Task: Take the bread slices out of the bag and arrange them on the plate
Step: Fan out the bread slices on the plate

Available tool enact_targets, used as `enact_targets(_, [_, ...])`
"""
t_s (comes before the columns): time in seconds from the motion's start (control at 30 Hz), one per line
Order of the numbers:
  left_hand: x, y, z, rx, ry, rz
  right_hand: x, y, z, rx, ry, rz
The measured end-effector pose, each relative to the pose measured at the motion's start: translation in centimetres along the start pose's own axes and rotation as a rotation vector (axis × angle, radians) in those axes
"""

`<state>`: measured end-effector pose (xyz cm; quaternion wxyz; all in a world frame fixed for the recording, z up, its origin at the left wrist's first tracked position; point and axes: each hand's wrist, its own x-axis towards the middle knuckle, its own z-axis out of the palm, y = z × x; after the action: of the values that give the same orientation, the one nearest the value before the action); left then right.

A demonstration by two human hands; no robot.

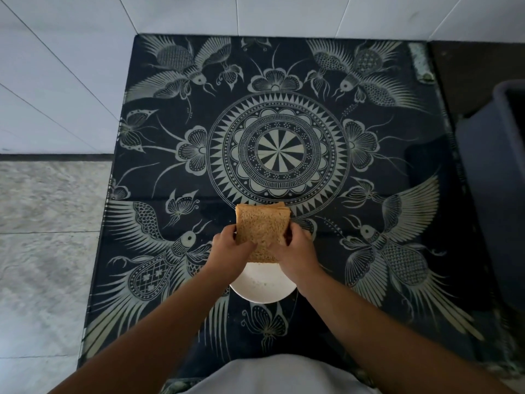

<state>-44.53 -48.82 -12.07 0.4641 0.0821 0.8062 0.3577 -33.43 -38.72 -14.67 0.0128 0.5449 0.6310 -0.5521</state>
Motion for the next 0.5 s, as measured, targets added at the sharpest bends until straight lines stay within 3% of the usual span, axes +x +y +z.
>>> enact_targets(0.5, [-3.0, -2.8, 0.7, -0.083, -0.024, -0.008, -2.6, 2.2, 0.2, -0.007, 0.004, -0.071])
